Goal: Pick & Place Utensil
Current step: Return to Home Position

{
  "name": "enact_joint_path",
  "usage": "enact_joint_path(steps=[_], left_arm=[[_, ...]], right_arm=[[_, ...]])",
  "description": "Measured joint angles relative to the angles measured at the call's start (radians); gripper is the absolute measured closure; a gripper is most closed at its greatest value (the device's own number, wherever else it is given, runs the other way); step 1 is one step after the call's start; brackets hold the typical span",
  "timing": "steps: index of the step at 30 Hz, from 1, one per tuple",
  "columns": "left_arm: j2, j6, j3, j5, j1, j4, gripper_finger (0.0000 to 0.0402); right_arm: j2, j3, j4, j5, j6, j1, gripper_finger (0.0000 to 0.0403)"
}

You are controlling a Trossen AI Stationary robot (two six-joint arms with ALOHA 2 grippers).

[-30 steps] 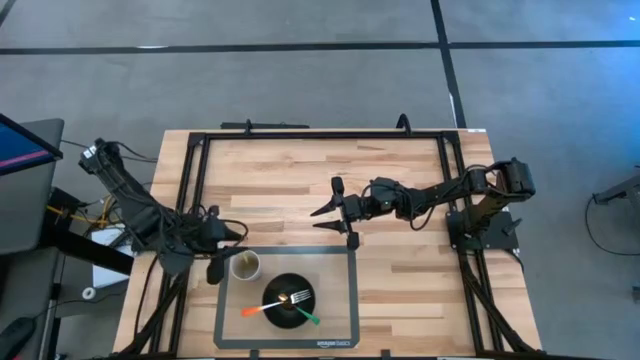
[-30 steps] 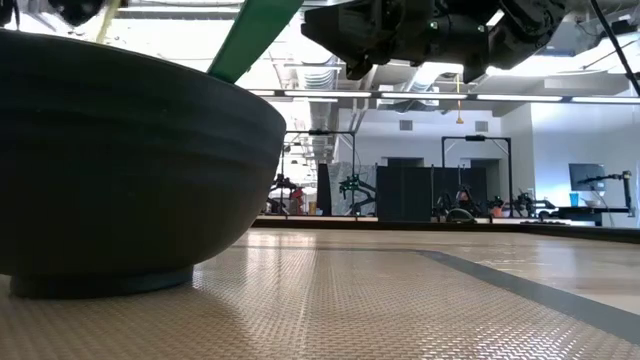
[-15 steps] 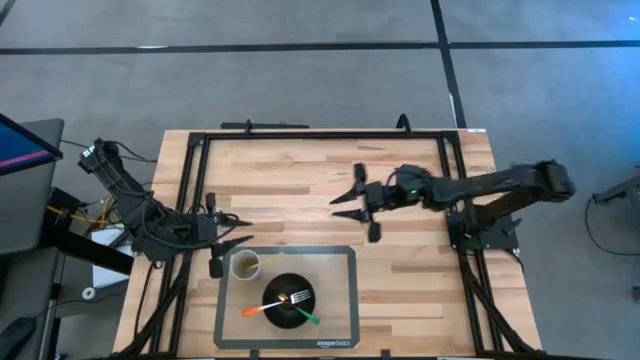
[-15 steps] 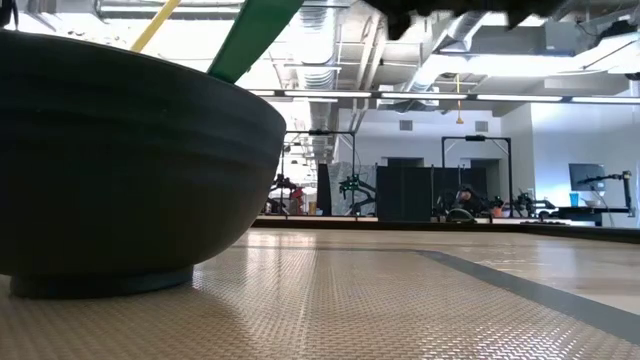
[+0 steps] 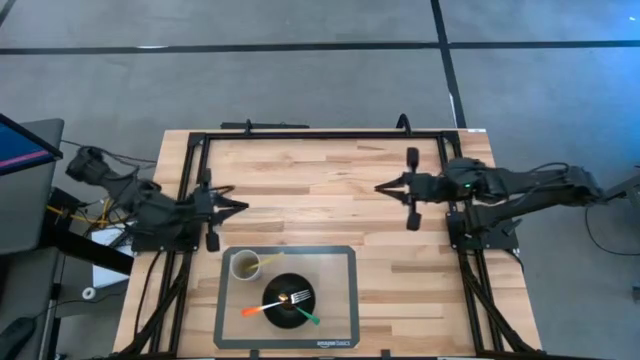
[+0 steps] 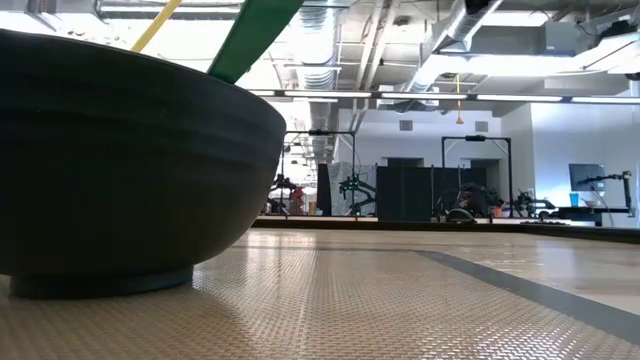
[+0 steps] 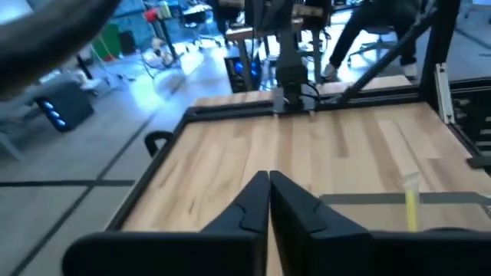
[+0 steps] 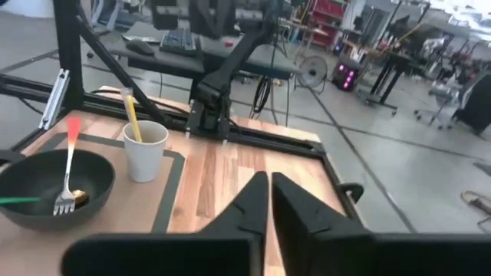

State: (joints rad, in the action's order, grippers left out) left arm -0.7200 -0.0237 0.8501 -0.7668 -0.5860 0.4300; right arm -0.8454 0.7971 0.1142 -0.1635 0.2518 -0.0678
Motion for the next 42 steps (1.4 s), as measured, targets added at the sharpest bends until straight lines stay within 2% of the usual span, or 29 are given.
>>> enact_joint_path(steps=[3,8,15,19,22,24,29,35,42], left_arm=[[0.027,-0.039,-0.044,0.096,0.102,-0.001,0.0394],[0.127,-0.067,-0.133,0.103,0.198,-0.004,0.0395],[0.419,-0.039,-0.275,0.178,0.204,-0.006,0.0395],[0.574,-0.032,-0.399,0.183,0.204,-0.049,0.0396],[0.647,-0.116,-0.458,0.286,0.203,-0.133,0.0393],[0.677,-0.127,-0.506,0.332,0.203,-0.156,0.0394],[0.719,-0.108,-0.648,0.345,0.203,-0.296,0.0395],[0.72,-0.164,-0.787,0.373,0.215,-0.487,0.0396],[0.715,-0.157,-0.845,0.406,0.277,-0.54,0.0392]], right_arm=[[0.051,-0.009,0.026,0.0,0.013,-0.012,0.0394],[0.139,-0.091,0.026,-0.007,0.013,-0.014,0.0399],[0.309,-0.284,-0.02,-0.048,-0.011,0.023,0.0401],[0.383,-0.395,-0.148,-0.047,-0.052,0.051,0.04],[0.432,-0.457,-0.164,-0.047,-0.093,0.058,0.0401],[0.465,-0.484,-0.162,-0.047,-0.089,0.059,0.0402],[0.55,-0.491,-0.151,-0.045,-0.093,0.052,0.0402],[0.656,-0.492,-0.032,-0.045,-0.131,0.05,0.0402],[0.753,-0.491,0.015,-0.038,-0.141,0.049,0.0402]])
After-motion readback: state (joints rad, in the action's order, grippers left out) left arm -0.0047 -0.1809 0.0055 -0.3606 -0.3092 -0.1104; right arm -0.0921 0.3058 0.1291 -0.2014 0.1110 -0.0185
